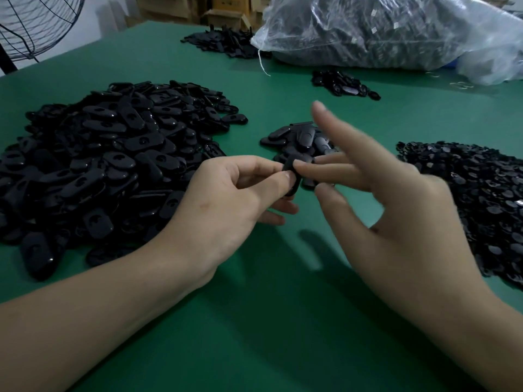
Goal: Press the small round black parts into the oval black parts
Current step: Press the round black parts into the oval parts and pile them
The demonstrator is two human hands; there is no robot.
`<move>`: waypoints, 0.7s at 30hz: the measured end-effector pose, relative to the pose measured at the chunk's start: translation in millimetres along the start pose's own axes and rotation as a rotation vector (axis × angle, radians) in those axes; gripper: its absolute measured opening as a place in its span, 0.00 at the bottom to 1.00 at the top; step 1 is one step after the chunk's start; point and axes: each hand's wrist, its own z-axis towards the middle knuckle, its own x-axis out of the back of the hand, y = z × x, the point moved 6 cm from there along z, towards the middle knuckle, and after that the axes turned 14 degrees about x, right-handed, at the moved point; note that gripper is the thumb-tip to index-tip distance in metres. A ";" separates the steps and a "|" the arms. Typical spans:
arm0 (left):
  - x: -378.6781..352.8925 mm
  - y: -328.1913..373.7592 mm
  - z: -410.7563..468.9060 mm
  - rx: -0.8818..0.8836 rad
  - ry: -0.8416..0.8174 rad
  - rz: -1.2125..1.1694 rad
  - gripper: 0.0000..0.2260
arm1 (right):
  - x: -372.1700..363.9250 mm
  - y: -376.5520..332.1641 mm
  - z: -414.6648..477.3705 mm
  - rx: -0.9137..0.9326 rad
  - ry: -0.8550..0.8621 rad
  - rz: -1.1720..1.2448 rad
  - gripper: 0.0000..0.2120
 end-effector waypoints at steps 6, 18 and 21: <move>-1.0 6.7 -4.3 -0.127 0.033 0.094 0.01 | -2.8 32.0 -8.9 -0.463 0.208 0.560 0.12; -10.9 19.6 -17.9 -0.334 0.046 0.279 0.03 | -35.3 23.7 -17.4 -0.707 0.110 1.147 0.04; -10.5 22.5 -20.2 -0.371 0.063 0.287 0.03 | -35.6 21.8 -17.0 -0.709 0.116 1.164 0.03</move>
